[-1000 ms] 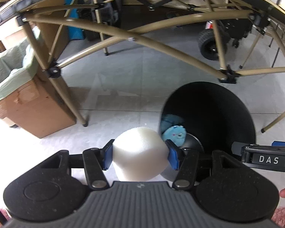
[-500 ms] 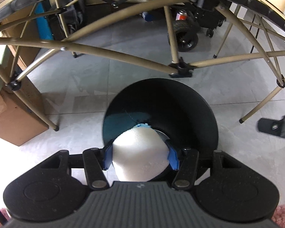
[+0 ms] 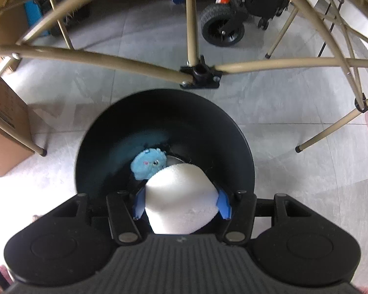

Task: Collect trash
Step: 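Open the left gripper over the bin to drop the foam cylinder while the right tool withdraws, then hold the open left gripper above the bin, then raise it away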

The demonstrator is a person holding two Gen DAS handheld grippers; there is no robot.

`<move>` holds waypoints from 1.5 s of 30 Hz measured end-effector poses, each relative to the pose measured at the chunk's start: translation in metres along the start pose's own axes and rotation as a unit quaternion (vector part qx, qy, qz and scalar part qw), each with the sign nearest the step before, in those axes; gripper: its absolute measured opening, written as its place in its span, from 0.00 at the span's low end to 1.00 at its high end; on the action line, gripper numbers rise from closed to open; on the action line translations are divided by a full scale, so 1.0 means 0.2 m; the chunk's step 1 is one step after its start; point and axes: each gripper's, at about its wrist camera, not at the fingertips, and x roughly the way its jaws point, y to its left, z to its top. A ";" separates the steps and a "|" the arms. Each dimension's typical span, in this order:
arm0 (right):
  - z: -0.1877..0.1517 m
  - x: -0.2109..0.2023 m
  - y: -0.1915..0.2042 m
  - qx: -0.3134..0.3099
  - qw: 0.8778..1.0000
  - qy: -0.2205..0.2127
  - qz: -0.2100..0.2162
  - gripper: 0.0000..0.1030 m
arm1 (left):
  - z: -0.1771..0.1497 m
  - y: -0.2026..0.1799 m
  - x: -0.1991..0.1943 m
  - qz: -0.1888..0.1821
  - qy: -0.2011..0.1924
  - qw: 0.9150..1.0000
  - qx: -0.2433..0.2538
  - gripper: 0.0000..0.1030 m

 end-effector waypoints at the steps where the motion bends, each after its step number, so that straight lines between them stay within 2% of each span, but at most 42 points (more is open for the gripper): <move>1: 0.00 0.02 0.01 -0.003 1.000 0.002 -0.001 1.00 | 0.00 0.00 0.02 0.000 0.007 1.000 -0.002 0.55; 8: 0.00 0.11 0.08 -0.016 1.000 0.009 -0.004 1.00 | 0.01 -0.01 0.11 0.003 0.029 1.000 -0.012 0.55; 17: -0.04 0.13 0.11 -0.025 1.000 0.012 -0.003 1.00 | 0.02 0.02 0.14 0.020 0.029 0.999 -0.022 0.57; 19: -0.04 0.13 0.10 -0.023 1.000 0.012 -0.005 1.00 | 0.02 0.02 0.15 0.016 0.033 0.999 -0.022 0.63; 20: -0.04 0.13 0.10 -0.022 1.000 0.011 -0.005 1.00 | 0.02 0.02 0.16 0.016 0.036 0.999 -0.024 0.73; 22: -0.04 0.12 0.10 -0.021 1.000 0.010 -0.003 1.00 | 0.03 0.03 0.17 0.022 0.039 0.999 -0.028 0.85; 24: -0.04 0.12 0.10 -0.022 1.000 0.009 -0.002 1.00 | 0.03 0.03 0.17 0.028 0.039 0.999 -0.025 0.88; 26: -0.05 0.12 0.10 -0.023 1.000 0.009 -0.001 1.00 | 0.03 0.04 0.19 0.033 0.047 0.998 -0.026 0.97; 35: -0.05 0.12 0.11 -0.027 1.000 0.008 0.002 1.00 | 0.01 0.04 0.25 0.033 0.094 0.995 -0.026 0.97; 45: -0.06 0.11 0.12 -0.032 0.999 0.008 0.004 1.00 | 0.00 0.03 0.27 0.033 0.110 0.993 -0.028 0.97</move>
